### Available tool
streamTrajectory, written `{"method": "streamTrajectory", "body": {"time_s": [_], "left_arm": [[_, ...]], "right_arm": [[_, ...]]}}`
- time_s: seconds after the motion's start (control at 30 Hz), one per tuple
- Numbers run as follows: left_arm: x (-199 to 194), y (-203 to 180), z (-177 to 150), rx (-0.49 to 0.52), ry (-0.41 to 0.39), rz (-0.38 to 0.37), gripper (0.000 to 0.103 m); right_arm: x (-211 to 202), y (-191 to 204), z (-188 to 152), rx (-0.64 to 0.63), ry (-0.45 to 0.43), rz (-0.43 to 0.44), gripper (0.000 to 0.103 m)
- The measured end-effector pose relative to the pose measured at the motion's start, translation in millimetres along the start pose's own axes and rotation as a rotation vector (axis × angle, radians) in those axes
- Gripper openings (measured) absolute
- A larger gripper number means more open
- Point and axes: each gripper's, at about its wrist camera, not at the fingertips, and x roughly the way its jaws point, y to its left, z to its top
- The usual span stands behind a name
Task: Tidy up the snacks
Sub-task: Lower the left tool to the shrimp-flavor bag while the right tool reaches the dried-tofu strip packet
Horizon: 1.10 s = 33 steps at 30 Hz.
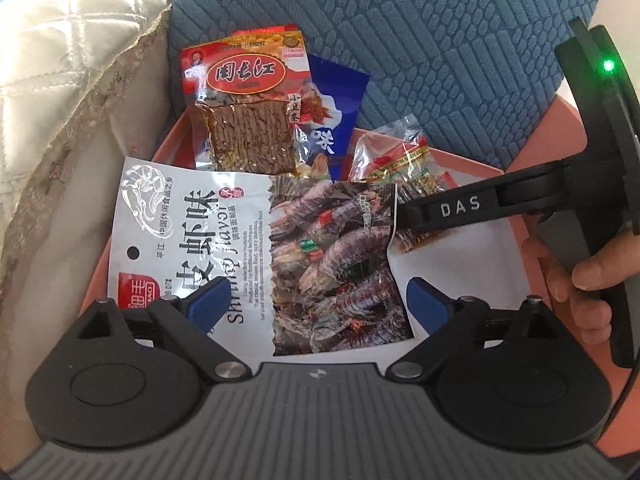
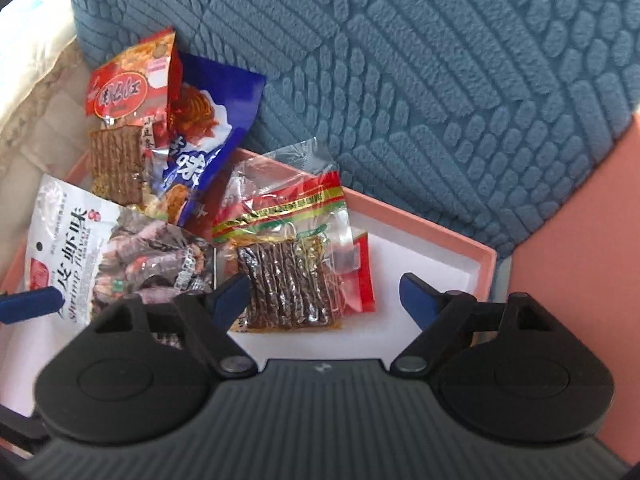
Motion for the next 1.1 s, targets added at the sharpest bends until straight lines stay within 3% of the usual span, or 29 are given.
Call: {"method": "streamTrajectory", "body": {"time_s": [0.17, 0.43, 0.5, 0.63, 0.9, 1.1], "left_arm": [[7.1, 2.4, -1.1, 0.015, -0.007, 0.039, 0.097], [13.1, 3.5, 0.3, 0.032, -0.019, 0.092, 0.103], [15.8, 3.3, 0.4, 0.033, -0.013, 0.098, 0.103], [22.7, -1.0, 1.6, 0.034, -0.006, 0.140, 0.103], [30.4, 1.8, 6.6, -0.004, 0.026, 0.160, 0.102], [25.6, 3.7, 5.3, 0.009, 0.025, 0.172, 0.089]], "right_arm": [[7.6, 7.3, 7.4, -0.039, 0.018, 0.050, 0.084], [18.2, 16.8, 7.6, -0.077, -0.010, 0.035, 0.090], [21.6, 22.5, 3.5, -0.085, -0.019, 0.043, 0.084], [14.6, 31.2, -3.5, -0.112, -0.030, 0.036, 0.056], [4.9, 37.3, 1.9, -0.117, -0.041, 0.023, 0.051], [-4.8, 29.0, -3.0, -0.075, -0.039, 0.021, 0.051]]}}
